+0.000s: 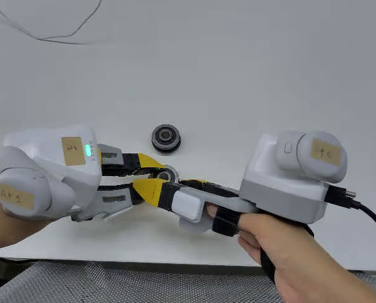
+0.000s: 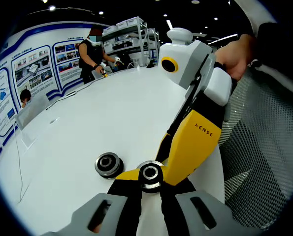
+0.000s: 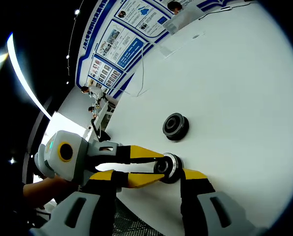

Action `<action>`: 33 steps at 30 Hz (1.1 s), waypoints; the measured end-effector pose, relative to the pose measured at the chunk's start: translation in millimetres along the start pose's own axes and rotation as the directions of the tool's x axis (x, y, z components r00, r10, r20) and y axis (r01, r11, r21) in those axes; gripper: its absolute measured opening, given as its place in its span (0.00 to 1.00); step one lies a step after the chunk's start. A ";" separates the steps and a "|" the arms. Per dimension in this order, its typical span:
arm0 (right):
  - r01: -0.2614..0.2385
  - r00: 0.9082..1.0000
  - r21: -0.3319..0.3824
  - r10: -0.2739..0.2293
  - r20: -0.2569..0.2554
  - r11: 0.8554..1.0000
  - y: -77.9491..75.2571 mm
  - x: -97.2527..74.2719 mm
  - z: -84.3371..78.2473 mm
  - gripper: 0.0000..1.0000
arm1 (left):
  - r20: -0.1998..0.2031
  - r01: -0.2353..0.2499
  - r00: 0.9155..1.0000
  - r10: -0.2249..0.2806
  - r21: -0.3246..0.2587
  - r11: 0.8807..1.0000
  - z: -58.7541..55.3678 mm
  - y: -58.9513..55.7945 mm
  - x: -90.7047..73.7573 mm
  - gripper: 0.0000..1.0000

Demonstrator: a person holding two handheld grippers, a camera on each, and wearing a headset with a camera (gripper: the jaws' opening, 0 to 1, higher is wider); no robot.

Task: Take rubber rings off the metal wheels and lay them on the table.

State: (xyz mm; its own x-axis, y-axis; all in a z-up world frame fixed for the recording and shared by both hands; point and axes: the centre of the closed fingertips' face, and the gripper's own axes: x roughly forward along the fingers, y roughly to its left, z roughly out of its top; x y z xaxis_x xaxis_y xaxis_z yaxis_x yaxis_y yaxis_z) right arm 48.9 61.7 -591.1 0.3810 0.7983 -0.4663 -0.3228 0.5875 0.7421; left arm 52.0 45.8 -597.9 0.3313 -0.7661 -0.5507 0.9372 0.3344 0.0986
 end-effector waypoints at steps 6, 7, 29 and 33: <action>-0.004 1.000 -0.009 0.004 -0.001 1.000 0.5 0.6 0.3 0.53 | -0.001 -0.005 1.000 0.005 -0.003 1.000 -0.6 0.1 -0.7 0.13; -0.006 1.000 -0.009 0.006 0.000 1.000 1.0 0.6 0.5 0.53 | -0.001 -0.005 1.000 0.005 -0.004 1.000 -0.7 0.3 -0.8 0.13; -0.015 1.000 -0.034 0.016 0.006 0.999 4.1 8.4 4.5 0.59 | -0.011 -0.009 1.000 0.009 -0.004 1.000 -3.2 3.1 -1.9 0.13; -0.020 1.000 -0.036 0.020 0.010 0.999 4.5 7.5 5.8 0.58 | -0.008 -0.011 1.000 0.011 -0.005 1.000 -3.2 2.6 -2.2 0.13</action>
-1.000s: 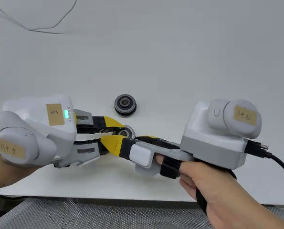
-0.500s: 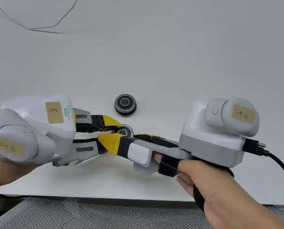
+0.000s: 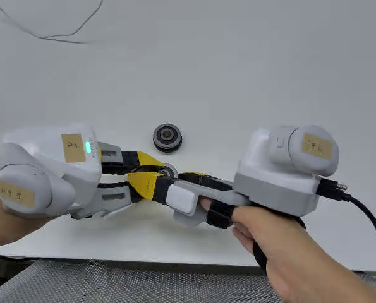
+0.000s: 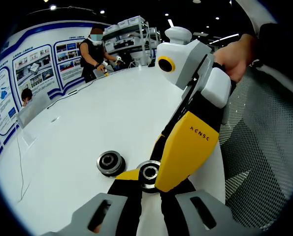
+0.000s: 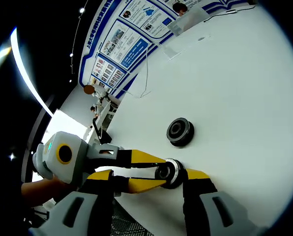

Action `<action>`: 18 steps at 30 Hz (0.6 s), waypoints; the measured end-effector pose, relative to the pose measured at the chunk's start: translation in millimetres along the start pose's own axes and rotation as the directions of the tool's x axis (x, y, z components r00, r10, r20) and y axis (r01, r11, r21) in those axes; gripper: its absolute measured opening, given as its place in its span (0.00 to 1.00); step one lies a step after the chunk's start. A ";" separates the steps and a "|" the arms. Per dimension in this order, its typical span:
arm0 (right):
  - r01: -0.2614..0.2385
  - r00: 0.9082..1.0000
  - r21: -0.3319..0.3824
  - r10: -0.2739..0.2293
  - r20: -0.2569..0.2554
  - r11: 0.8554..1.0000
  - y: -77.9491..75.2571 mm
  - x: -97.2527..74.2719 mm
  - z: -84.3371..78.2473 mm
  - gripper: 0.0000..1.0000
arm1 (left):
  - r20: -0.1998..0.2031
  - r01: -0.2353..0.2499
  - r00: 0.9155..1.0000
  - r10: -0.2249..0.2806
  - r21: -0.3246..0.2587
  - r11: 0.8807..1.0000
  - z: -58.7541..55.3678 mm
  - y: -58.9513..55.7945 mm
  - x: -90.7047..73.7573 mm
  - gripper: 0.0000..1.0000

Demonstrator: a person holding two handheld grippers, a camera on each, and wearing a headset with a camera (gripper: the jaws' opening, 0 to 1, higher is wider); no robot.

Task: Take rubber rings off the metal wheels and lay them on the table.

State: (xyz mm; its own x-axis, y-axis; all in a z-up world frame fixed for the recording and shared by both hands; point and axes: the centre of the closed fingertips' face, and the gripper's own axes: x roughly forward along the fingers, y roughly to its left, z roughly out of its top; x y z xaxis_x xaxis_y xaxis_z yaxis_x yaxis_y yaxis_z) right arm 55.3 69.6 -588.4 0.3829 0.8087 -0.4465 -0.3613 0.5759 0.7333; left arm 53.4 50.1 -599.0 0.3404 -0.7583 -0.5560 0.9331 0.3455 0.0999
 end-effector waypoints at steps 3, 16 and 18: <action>0.005 1.000 0.000 -0.005 -0.004 1.000 -1.1 -1.3 -1.6 0.57 | 0.002 0.000 1.000 0.000 -0.002 1.000 0.1 0.1 0.0 0.13; -0.004 1.000 0.008 0.004 0.010 1.000 -0.6 -1.2 0.2 0.57 | 0.001 0.000 1.000 0.000 -0.003 1.000 -0.2 1.0 0.5 0.13; -0.006 1.000 0.012 0.006 0.000 1.000 -0.2 -1.0 -2.0 0.57 | 0.001 0.000 1.000 0.000 -0.003 1.000 -0.4 1.3 0.6 0.13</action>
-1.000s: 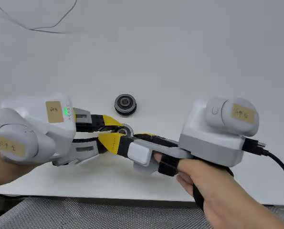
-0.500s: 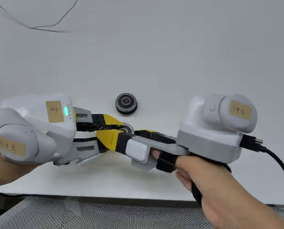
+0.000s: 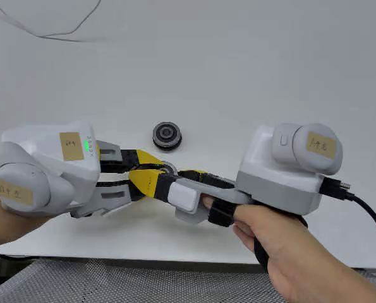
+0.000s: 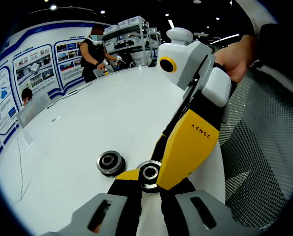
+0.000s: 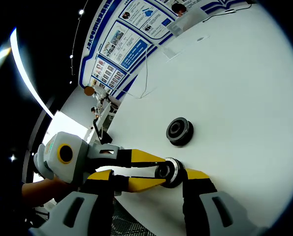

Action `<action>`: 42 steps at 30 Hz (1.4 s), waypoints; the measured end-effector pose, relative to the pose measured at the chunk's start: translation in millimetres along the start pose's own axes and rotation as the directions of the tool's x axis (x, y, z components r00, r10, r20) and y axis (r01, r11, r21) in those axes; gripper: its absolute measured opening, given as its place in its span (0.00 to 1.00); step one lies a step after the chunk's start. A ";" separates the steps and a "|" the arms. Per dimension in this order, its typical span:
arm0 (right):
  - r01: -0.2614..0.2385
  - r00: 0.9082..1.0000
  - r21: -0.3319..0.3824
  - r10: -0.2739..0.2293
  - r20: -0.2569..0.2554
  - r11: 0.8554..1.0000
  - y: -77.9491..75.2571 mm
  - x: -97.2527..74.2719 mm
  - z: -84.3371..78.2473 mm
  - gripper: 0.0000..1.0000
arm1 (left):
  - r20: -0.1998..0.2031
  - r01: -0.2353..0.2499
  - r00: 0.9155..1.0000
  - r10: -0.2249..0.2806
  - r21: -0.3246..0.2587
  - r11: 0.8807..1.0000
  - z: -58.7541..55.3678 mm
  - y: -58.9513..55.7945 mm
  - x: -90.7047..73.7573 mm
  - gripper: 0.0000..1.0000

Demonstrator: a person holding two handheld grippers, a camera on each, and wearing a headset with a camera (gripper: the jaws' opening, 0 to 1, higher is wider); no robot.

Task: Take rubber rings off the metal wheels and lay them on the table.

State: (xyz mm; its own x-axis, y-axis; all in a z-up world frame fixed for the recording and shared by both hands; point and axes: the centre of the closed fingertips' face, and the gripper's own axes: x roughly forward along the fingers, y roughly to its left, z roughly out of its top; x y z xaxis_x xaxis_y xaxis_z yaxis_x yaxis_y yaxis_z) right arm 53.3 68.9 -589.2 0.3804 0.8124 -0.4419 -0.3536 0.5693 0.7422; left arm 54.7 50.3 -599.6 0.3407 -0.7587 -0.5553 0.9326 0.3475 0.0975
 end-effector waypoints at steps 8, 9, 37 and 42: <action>-0.011 1.000 0.023 0.011 0.007 1.000 1.8 -1.6 1.0 0.57 | 0.001 0.001 1.000 -0.001 0.000 1.000 0.1 0.1 0.1 0.13; -0.012 1.000 0.026 0.012 0.005 1.000 2.0 -1.9 0.5 0.57 | 0.001 0.001 1.000 -0.001 0.001 1.000 0.3 0.1 0.2 0.13; 0.011 1.000 0.031 -0.012 0.011 0.999 -7.4 -4.6 1.0 0.52 | -0.001 0.001 1.000 -0.001 -0.001 1.000 0.6 -0.1 -0.3 0.13; -0.003 1.000 0.038 0.003 0.013 0.999 -3.4 -3.8 1.5 0.52 | 0.000 0.002 1.000 -0.002 -0.001 1.000 0.1 -0.4 -0.7 0.13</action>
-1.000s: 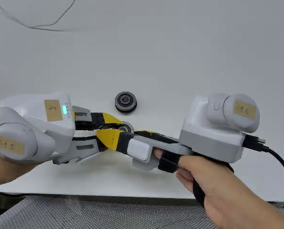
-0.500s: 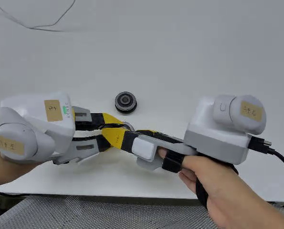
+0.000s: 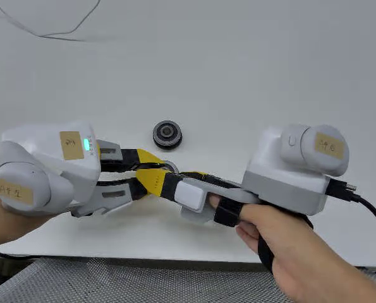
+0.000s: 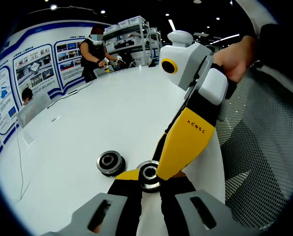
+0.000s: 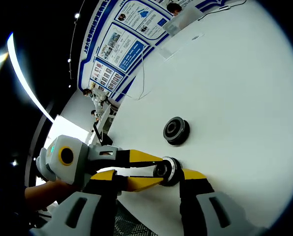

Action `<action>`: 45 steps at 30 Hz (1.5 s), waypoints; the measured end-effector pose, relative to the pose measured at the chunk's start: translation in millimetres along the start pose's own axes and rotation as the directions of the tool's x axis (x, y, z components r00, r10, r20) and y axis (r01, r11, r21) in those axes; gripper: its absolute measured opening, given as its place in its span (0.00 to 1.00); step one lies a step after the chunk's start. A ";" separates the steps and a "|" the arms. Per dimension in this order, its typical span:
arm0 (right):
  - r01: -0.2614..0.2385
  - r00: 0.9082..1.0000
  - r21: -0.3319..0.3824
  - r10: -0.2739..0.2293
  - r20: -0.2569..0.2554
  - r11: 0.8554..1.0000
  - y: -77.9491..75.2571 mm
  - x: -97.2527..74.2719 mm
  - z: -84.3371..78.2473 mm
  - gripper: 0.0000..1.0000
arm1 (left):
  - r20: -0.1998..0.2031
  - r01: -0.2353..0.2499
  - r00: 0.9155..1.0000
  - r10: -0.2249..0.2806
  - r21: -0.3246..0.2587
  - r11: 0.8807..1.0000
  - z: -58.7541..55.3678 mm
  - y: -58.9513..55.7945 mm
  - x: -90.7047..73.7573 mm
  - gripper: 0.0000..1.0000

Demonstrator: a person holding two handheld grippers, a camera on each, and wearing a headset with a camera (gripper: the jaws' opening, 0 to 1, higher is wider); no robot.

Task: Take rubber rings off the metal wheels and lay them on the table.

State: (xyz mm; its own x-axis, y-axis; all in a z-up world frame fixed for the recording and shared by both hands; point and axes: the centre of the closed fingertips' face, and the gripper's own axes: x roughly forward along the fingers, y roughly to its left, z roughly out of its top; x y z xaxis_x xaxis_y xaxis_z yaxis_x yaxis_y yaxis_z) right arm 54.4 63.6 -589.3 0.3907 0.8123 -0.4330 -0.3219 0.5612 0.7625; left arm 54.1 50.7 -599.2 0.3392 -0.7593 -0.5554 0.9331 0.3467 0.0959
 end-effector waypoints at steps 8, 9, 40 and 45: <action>0.004 1.000 0.012 -0.004 -0.005 1.000 -2.1 -0.8 -1.9 0.51 | -0.001 0.000 1.000 0.000 0.000 1.000 -0.3 0.0 0.1 0.13; 0.000 1.000 0.017 0.000 -0.002 1.000 -1.3 -1.1 -1.3 0.51 | -0.001 0.000 1.000 0.000 0.000 1.000 -0.3 0.0 0.1 0.13; 0.005 1.000 0.003 -0.005 -0.014 1.000 3.5 -0.2 -0.6 0.54 | 0.000 0.000 1.000 0.000 0.001 1.000 0.5 -2.1 -1.4 0.12; 0.001 1.000 0.009 -0.001 -0.012 1.000 4.7 -2.0 -0.8 0.55 | -0.002 0.000 1.000 0.000 0.003 1.000 1.7 -2.1 -0.8 0.12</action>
State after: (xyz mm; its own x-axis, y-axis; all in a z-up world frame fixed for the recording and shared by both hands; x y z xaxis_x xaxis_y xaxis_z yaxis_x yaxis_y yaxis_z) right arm 51.4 64.7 -585.2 0.3803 0.8139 -0.4392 -0.3139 0.5603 0.7665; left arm 52.2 49.6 -597.6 0.3389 -0.7583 -0.5569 0.9335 0.3448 0.0986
